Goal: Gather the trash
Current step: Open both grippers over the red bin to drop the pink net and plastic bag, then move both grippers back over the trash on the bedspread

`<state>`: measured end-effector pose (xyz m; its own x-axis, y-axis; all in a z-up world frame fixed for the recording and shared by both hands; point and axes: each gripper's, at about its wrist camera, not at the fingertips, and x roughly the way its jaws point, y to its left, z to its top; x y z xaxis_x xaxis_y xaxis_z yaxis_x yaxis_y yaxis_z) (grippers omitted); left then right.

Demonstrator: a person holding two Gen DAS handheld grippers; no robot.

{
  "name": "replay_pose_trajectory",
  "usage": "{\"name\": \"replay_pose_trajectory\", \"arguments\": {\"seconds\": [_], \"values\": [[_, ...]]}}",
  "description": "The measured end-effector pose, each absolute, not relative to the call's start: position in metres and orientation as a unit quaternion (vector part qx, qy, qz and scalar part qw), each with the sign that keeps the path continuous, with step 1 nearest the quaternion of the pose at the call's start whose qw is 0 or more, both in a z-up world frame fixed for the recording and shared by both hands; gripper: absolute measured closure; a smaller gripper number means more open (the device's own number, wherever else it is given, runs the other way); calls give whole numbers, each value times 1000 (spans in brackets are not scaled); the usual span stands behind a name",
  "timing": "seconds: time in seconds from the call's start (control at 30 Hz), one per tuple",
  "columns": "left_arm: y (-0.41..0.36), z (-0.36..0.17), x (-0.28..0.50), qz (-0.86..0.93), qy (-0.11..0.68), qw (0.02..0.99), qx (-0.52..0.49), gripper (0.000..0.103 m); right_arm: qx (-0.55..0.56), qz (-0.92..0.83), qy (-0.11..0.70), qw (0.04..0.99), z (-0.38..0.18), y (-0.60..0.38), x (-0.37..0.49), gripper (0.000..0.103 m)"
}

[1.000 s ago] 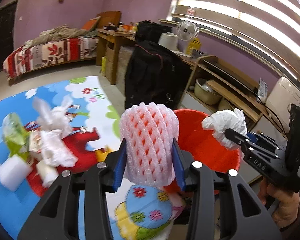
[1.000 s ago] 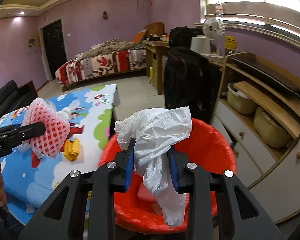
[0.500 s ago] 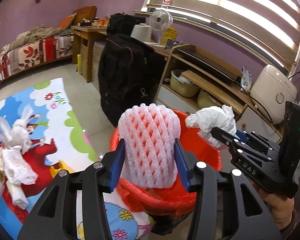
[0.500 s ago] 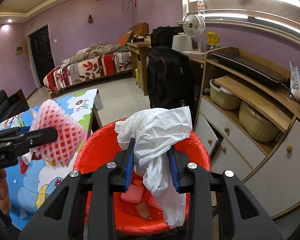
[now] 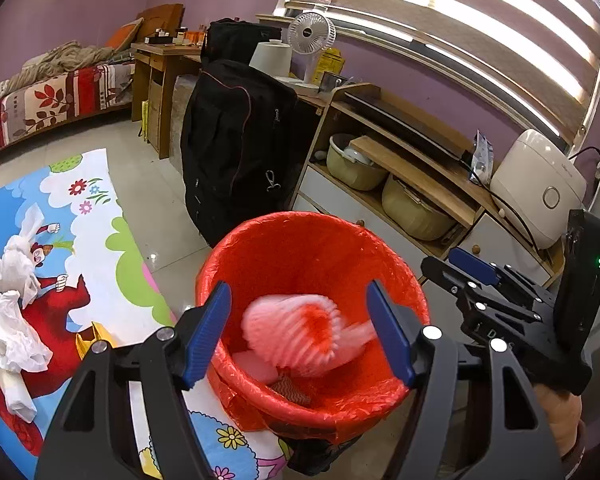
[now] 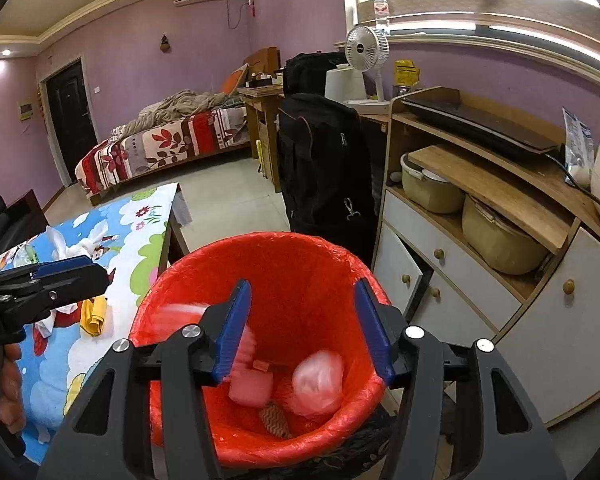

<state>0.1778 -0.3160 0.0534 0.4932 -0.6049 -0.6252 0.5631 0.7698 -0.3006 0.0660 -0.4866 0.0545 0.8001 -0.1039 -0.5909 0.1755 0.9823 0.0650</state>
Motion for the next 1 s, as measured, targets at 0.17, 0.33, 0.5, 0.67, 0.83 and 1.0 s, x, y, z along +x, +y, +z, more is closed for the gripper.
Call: {"name": "replay_pose_trajectory", "arguments": {"seconds": [0.17, 0.33, 0.5, 0.67, 0.83, 1.0], "values": [[-304, 56, 177, -320, 364, 874, -35, 35, 63, -75, 303, 948, 55, -487, 63, 42], [-287, 64, 171, -303, 345, 888, -34, 35, 59, -67, 294, 951, 59, -478, 62, 30], [-265, 74, 166, -285, 323, 902, -34, 35, 50, -55, 286, 955, 67, -463, 64, 27], [-239, 83, 163, -263, 306, 915, -37, 35, 42, -39, 280, 958, 74, -447, 67, 21], [-208, 92, 160, -236, 288, 927, -42, 35, 37, -21, 272, 961, 81, -430, 69, 18], [-175, 99, 159, -203, 274, 939, -43, 35, 31, -3, 264, 964, 91, -411, 73, 18]]}}
